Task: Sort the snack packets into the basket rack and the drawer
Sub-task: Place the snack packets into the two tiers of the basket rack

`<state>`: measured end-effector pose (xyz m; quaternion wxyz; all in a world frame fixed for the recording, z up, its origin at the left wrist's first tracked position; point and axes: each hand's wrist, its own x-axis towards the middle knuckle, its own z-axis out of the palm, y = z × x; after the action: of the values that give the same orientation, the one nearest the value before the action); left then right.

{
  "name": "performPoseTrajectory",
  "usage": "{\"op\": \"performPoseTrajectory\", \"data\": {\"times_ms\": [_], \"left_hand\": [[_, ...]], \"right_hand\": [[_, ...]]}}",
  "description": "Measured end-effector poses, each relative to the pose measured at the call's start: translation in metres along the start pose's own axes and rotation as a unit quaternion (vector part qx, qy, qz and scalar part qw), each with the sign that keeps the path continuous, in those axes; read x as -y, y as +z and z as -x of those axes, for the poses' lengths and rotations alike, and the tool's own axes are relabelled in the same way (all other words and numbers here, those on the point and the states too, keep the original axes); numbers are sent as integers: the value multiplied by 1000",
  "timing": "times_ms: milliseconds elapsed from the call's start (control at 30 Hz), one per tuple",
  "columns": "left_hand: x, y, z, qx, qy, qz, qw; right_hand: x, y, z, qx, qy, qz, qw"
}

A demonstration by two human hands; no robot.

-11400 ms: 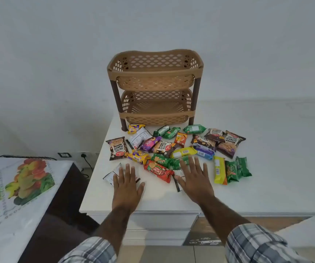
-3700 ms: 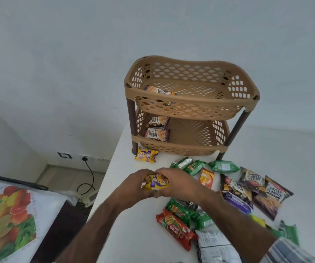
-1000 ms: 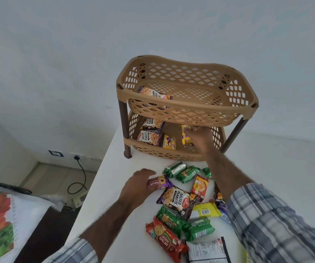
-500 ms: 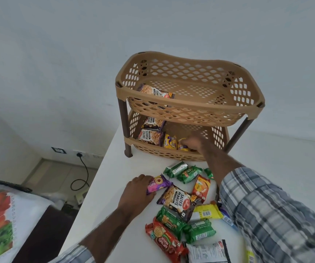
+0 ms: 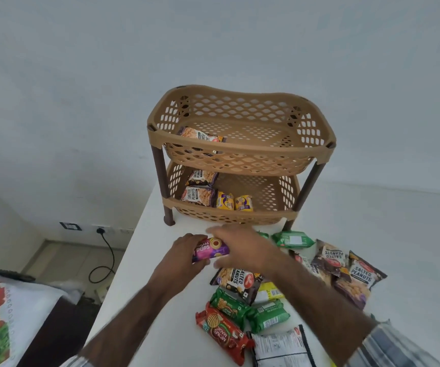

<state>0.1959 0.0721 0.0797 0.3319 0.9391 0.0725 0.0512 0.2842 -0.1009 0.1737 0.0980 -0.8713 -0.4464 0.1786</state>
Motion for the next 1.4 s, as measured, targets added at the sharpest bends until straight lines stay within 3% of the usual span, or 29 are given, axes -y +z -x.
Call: {"op": "performPoseTrajectory", "data": {"times_ms": [100,300,433,500,633,767,867,967,1100,1300,1400], "left_hand": [[-10,-3,-1,-6,18,47,999],[-23,-19,2,20,39,151,988],[-14,-22,11,-38,29,235,971],[-3,-13,9,-52,-13,191,980],[31,19,7,8,-70,-9,997],[65,55,21,52,-35,-146,987],[73,59,27,37,-18,-176,984],[73,60,27,40,-13,-180,983],[76,61,27,26,-11,-173,985],[76,59,25,31,-13,-163,986],[67,54,24,44,-32,-134,990]], "right_hand": [[9,4,-3,-24,-11,105,994],[14,-23,7,-26,2,71,997],[26,-69,22,-52,35,23,998],[36,-109,30,-75,51,-13,996],[45,-188,27,-156,93,-134,974],[25,-242,-14,-215,146,-82,962],[5,-251,-49,-156,171,16,973],[-14,-242,-76,-41,175,81,980],[-37,-219,-108,92,208,78,971],[-30,-213,-104,108,184,41,976],[-16,-217,-77,30,156,-37,987]]}}
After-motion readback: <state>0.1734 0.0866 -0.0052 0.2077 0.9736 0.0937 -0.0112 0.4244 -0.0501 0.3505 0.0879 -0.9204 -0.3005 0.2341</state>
